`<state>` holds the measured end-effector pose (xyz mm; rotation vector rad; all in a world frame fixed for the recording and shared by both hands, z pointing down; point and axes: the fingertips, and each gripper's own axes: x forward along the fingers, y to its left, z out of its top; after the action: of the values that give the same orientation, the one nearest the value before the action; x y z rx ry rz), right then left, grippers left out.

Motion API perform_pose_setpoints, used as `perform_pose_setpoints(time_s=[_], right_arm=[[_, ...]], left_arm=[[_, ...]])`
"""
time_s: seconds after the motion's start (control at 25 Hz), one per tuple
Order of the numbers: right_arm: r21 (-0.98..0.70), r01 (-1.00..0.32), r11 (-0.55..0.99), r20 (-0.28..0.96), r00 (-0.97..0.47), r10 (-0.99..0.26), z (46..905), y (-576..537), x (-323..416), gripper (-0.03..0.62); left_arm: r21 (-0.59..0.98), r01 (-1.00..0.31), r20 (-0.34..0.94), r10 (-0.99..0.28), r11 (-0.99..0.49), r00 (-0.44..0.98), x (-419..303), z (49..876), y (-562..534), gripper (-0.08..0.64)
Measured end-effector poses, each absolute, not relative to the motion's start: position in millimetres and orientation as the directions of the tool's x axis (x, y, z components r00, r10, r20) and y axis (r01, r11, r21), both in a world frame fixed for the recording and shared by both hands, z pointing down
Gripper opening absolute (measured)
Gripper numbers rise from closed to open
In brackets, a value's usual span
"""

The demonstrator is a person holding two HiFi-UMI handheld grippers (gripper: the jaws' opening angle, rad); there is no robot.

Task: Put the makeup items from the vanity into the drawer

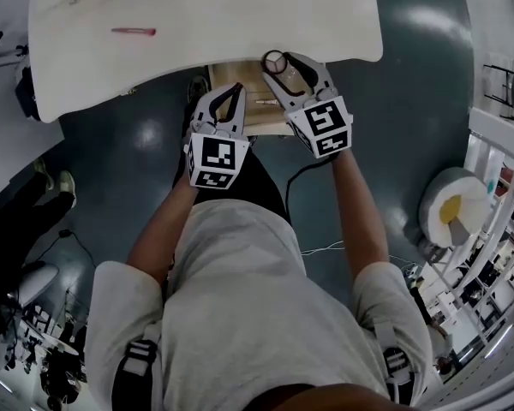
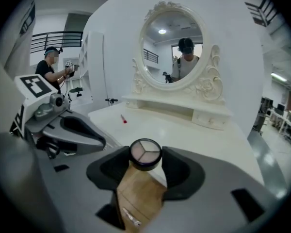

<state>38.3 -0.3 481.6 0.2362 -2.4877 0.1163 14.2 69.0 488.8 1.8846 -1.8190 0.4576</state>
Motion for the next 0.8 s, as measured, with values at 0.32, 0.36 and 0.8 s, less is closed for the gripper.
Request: perform_pose_setpoints(time_s=[0.32, 0.36, 0.8], right_arm=[[-0.083, -0.137, 0.987, 0.65, -0.759, -0.051, 516, 22, 56, 0.222], [-0.088, -0.133, 0.987, 0.654, -0.755, -0.043, 521, 24, 56, 0.222], [-0.14, -0.048, 0.989, 0.698, -0.713, 0.064, 570, 51, 59, 0.222]], left_arm=[[0.134, -0.989, 0.573, -0.81, -0.056, 0.123, 29, 508, 67, 0.006], [0.135, -0.989, 0.577, -0.807, -0.058, 0.126, 30, 511, 67, 0.006], [0.167, -0.986, 0.617, -0.783, 0.026, 0.084, 31, 538, 85, 0.006]])
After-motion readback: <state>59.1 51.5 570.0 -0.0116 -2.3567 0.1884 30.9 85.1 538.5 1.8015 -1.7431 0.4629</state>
